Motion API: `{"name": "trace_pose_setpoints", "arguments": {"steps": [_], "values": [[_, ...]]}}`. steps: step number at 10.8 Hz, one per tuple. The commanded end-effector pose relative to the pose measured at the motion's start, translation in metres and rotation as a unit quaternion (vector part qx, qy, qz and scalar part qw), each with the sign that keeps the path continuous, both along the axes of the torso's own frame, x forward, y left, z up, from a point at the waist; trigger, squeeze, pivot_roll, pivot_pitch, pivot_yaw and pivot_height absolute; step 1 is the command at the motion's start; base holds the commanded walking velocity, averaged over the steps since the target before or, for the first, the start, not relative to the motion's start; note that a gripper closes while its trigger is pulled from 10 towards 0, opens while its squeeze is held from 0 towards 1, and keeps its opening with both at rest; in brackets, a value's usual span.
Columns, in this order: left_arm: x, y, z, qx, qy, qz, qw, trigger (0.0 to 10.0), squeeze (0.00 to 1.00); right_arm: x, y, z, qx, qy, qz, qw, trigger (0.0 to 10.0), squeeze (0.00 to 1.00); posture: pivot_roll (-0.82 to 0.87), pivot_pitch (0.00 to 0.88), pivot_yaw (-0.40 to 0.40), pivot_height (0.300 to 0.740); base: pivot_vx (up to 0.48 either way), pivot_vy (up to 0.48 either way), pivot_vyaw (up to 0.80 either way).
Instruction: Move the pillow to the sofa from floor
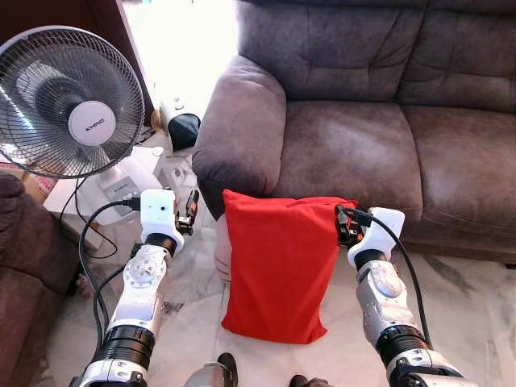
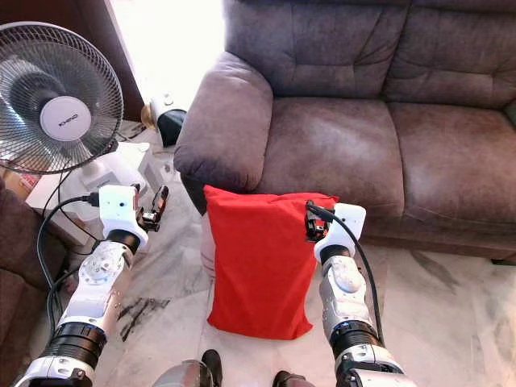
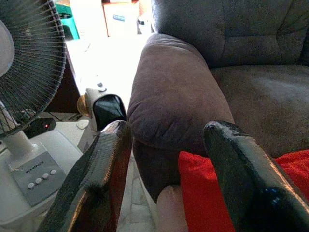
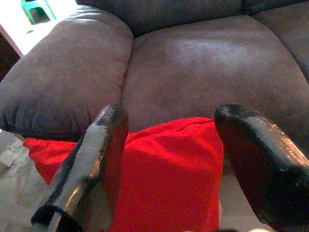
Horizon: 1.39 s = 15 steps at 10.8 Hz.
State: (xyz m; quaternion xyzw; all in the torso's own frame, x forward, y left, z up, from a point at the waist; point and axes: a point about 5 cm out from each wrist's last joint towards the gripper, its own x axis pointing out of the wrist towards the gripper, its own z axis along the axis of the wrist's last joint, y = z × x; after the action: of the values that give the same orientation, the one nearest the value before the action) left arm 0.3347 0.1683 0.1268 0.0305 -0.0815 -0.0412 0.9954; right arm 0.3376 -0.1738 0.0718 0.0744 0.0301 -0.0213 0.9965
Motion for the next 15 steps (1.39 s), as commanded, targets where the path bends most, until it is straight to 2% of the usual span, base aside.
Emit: {"name": "trace_pose_setpoints", "arguments": {"steps": [1,2,7,10,11,15], "values": [[-0.0015,0.0018,-0.0014,-0.001,0.004,0.002,1.0,10.0,0.0,-0.0021,0.0004,-0.0043,0.004,0.008,-0.002,1.0,10.0,0.0,0.13,0.179,0.009,0.74,0.0,0.0,0.0],[-0.0016,0.0018,-0.0015,-0.001,0.004,0.003,1.0,10.0,0.0,-0.0016,0.0011,-0.0036,0.004,0.007,0.0,1.0,10.0,0.0,0.13,0.18,0.009,0.74,0.0,0.0,-0.68],[-0.001,0.0026,-0.0017,-0.001,0.005,0.004,1.0,10.0,0.0,-0.0017,0.0038,-0.0031,-0.004,0.003,0.008,1.0,10.0,0.0,0.13,0.181,0.007,0.74,0.0,0.0,0.0],[-0.0009,0.0028,-0.0018,-0.001,0.006,0.007,1.0,10.0,0.0,-0.0017,0.0035,-0.0039,0.003,0.007,0.005,1.0,10.0,0.0,0.13,0.181,0.004,0.74,0.274,0.0,0.0],[-0.001,0.0029,-0.002,-0.001,0.006,0.007,1.0,10.0,0.0,-0.0013,0.0039,-0.0044,0.007,0.011,0.005,1.0,10.0,0.0,0.13,0.18,0.004,0.74,0.3,0.0,-0.79],[-0.0012,0.0031,-0.0021,0.0,0.006,0.007,1.0,10.0,0.0,-0.0014,0.0045,-0.0029,-0.004,0.003,0.008,1.0,10.0,0.0,0.13,0.18,0.005,0.74,0.302,0.0,-0.16]]}}
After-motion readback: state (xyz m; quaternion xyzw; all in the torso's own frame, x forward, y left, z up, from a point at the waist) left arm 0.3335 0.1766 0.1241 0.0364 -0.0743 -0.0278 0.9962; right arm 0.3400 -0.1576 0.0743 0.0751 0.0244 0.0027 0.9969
